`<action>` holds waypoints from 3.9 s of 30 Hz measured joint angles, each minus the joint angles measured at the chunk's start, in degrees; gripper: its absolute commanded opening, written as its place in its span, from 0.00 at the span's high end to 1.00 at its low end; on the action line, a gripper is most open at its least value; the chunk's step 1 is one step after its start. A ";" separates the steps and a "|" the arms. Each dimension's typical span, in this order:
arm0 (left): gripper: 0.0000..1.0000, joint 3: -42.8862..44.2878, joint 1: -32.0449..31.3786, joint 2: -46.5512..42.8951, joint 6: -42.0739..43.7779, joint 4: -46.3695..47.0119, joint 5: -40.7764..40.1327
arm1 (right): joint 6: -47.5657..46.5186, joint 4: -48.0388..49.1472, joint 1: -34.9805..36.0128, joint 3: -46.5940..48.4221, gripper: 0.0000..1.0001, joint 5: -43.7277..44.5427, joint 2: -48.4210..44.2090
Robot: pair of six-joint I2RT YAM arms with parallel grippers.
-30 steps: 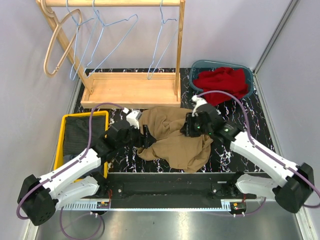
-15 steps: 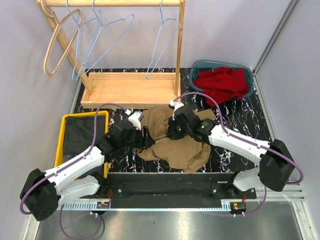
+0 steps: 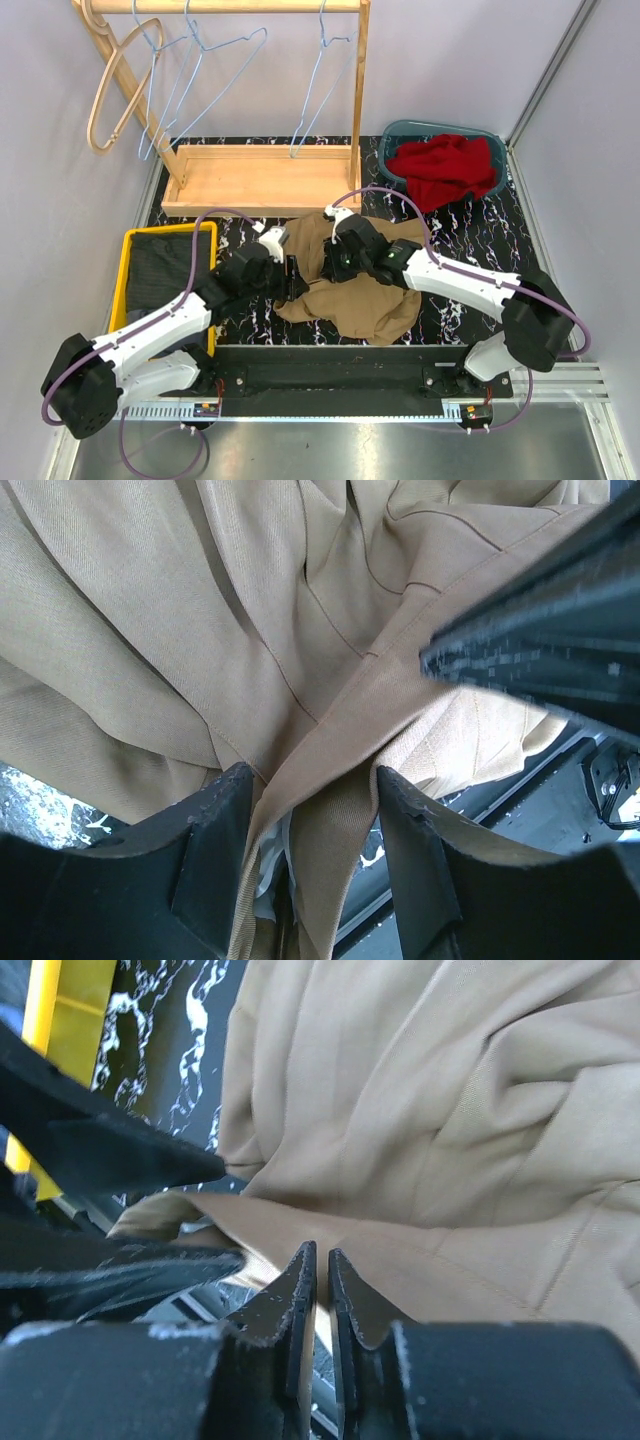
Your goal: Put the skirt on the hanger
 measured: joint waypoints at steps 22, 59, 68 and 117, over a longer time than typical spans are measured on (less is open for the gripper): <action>0.88 -0.02 -0.68 5.75 -0.22 2.73 0.50 | 0.13 -1.95 5.33 -0.50 0.76 0.28 -1.64; 0.36 0.24 -1.20 4.42 -0.02 3.65 0.70 | 4.31 1.57 5.70 -8.17 0.82 7.56 -1.73; 0.25 -0.98 -1.20 -0.22 -0.94 6.38 0.85 | 6.36 0.85 5.75 -12.44 0.84 4.72 -4.46; 0.93 -14.32 -11.82 -10.97 -19.47 -8.94 -11.08 | 10.58 0.39 6.25 -12.55 0.85 5.16 -1.79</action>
